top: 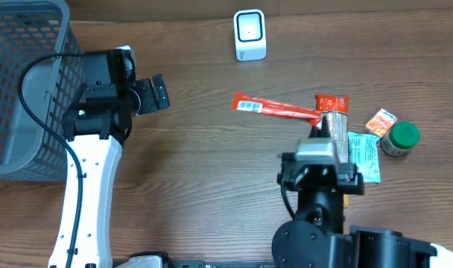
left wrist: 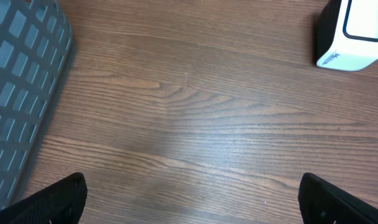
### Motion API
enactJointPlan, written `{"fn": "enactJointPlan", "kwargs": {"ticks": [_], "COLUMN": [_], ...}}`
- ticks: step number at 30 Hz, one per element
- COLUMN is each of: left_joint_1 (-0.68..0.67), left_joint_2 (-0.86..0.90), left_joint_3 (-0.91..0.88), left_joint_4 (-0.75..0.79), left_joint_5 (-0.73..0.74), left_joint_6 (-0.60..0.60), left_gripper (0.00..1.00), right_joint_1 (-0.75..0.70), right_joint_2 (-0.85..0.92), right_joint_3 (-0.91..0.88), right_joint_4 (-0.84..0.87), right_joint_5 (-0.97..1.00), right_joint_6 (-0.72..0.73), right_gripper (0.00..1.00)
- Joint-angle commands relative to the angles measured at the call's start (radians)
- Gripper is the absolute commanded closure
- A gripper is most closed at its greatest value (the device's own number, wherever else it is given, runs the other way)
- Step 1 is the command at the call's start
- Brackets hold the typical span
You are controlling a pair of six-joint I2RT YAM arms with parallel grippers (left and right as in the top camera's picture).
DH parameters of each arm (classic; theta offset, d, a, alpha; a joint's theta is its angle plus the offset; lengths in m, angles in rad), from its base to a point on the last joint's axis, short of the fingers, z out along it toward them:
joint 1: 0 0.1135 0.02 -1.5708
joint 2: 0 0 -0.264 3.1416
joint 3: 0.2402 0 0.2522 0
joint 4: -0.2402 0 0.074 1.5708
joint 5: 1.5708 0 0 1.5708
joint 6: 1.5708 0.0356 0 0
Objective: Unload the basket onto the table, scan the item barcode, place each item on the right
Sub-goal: 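Lift the red sachet and swing it right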
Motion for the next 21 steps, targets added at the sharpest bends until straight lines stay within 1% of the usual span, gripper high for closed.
{"fn": "enactJointPlan", "kwargs": {"ticks": [1, 12, 16, 21], "left_joint_1": [-0.001, -0.001, -0.001, 0.000], "left_joint_2": [0.008, 0.008, 0.008, 0.008], "left_joint_3": [0.005, 0.005, 0.005, 0.005], "left_joint_4": [0.001, 0.001, 0.001, 0.001], "left_joint_5": [-0.013, -0.013, -0.013, -0.013], "left_joint_6": [0.013, 0.013, 0.013, 0.013], "left_gripper": [0.00, 0.00, 0.00, 0.00], "right_joint_1": [-0.040, -0.031, -0.005, 0.030], "right_joint_2": [0.005, -0.089, -0.109, -0.113], "right_joint_3": [0.005, 0.005, 0.005, 0.005], "right_joint_4": [-0.001, 0.029, 0.028, -0.027], "right_joint_5": [0.008, 0.006, -0.002, -0.045], "right_joint_6": [-0.004, -0.003, -0.003, -0.004], "right_gripper": [0.96, 0.96, 0.96, 0.96]}}
